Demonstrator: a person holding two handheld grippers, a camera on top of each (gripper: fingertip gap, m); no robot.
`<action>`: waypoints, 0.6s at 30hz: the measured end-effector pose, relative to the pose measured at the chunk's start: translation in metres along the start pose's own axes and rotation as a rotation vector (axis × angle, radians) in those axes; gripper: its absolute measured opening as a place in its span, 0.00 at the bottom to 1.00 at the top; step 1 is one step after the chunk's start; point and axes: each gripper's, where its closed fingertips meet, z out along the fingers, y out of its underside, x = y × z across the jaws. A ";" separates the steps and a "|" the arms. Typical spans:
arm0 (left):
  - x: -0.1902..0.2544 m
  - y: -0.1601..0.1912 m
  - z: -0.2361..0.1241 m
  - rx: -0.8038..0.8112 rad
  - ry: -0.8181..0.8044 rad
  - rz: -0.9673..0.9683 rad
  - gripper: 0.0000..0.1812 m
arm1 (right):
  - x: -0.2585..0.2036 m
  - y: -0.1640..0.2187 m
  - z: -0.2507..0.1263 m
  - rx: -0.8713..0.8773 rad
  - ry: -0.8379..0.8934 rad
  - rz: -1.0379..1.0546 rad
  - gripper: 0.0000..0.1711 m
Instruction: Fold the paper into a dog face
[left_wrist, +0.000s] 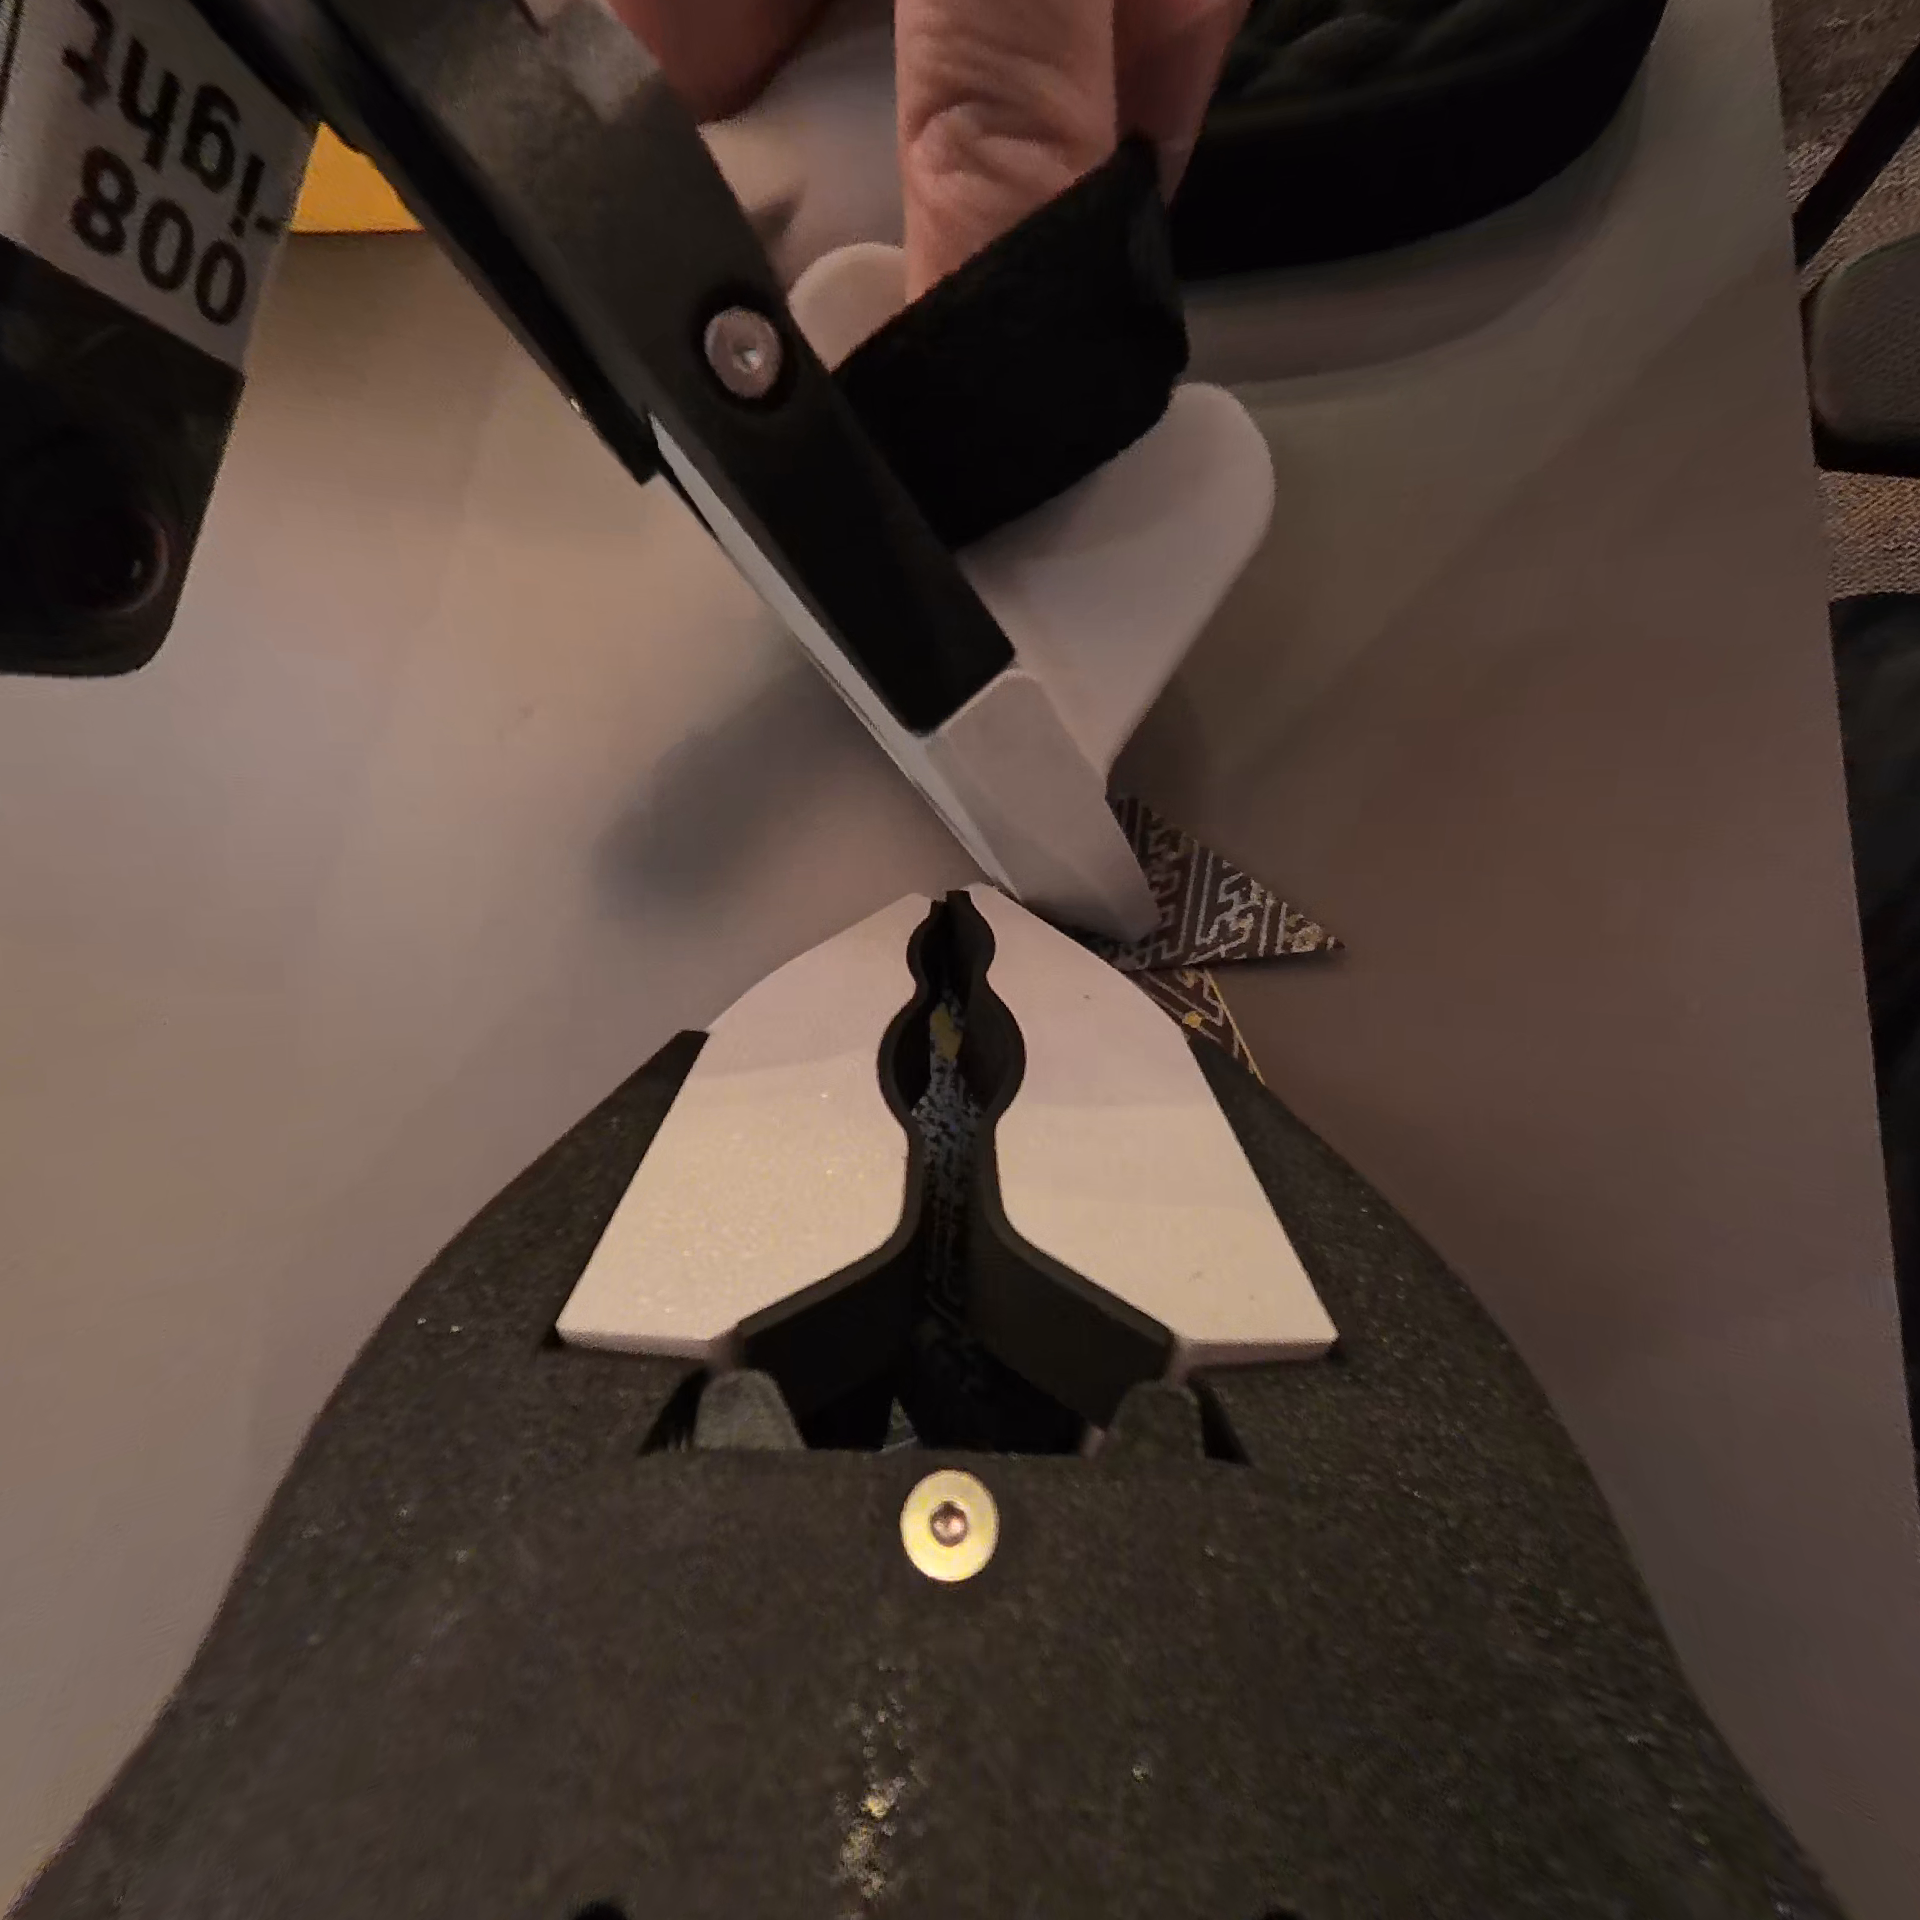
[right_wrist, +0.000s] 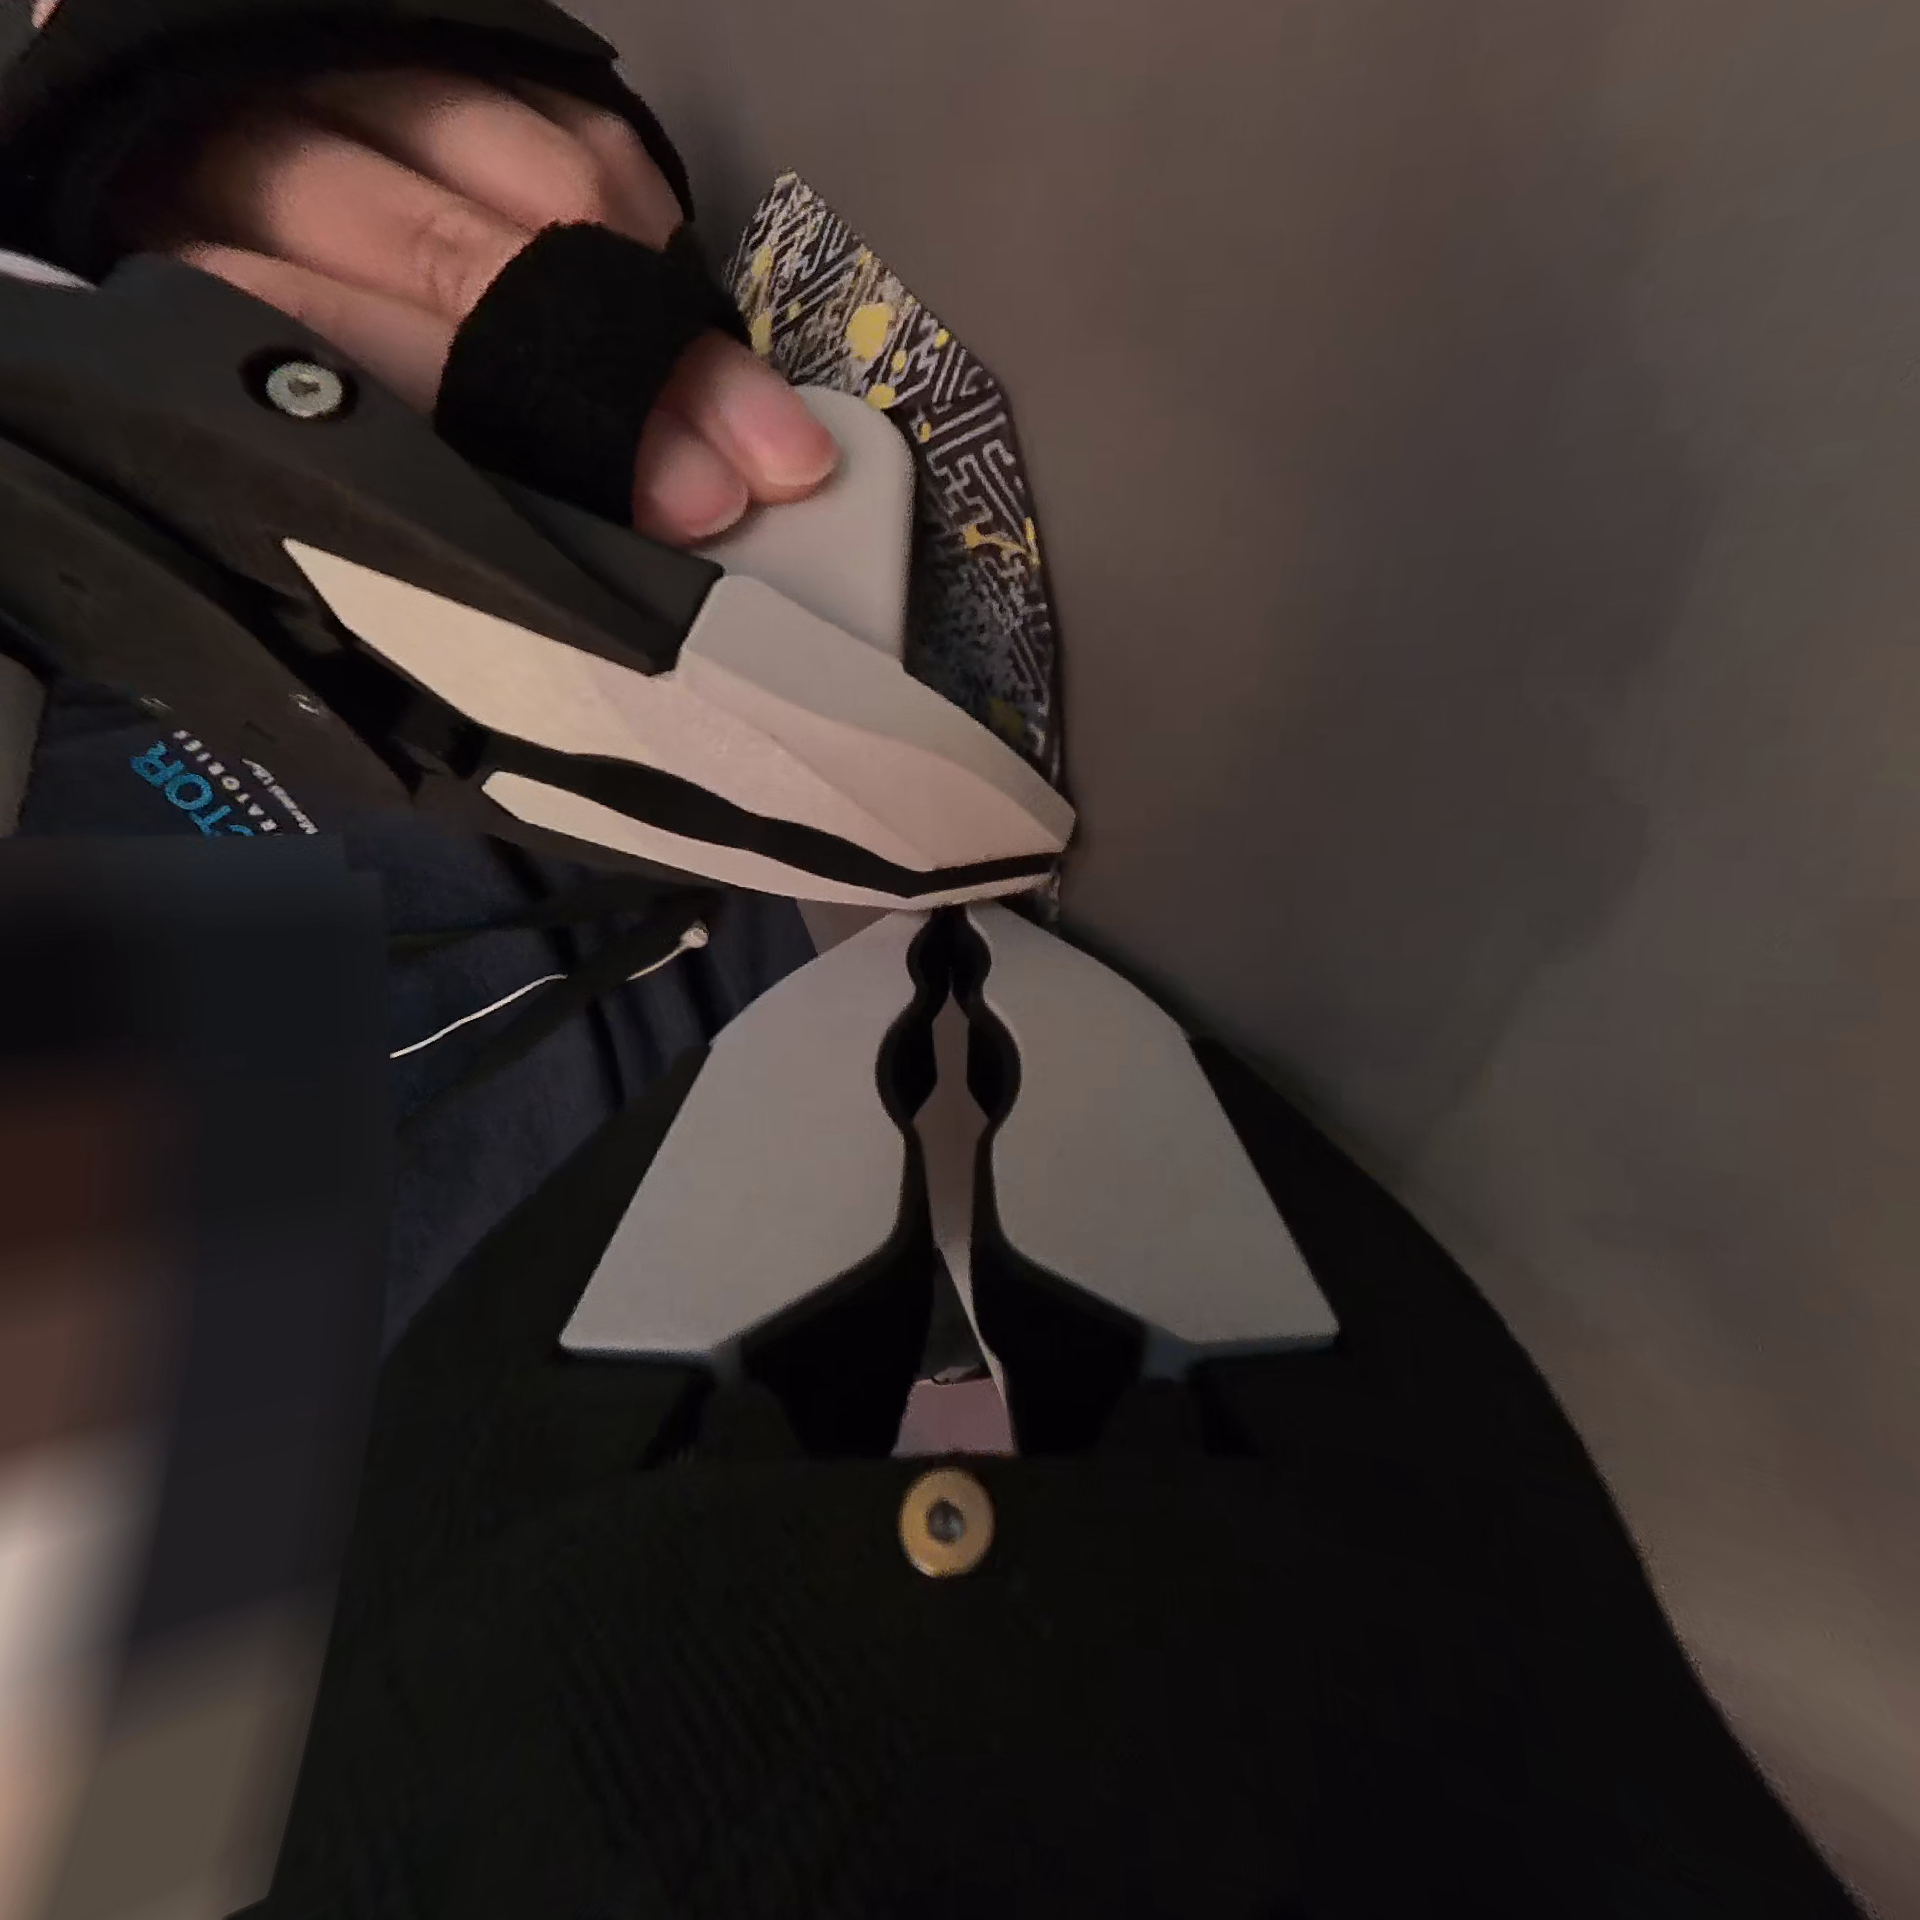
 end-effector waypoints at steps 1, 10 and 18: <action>0.000 0.000 0.000 -0.007 -0.010 0.017 0.01 | 0.000 0.000 0.000 0.008 -0.011 0.009 0.01; 0.000 0.000 0.000 -0.023 -0.020 0.048 0.01 | -0.001 0.001 -0.001 0.050 -0.074 0.054 0.01; 0.000 0.000 0.000 -0.024 -0.019 0.047 0.00 | -0.002 0.011 -0.001 0.026 -0.095 0.066 0.01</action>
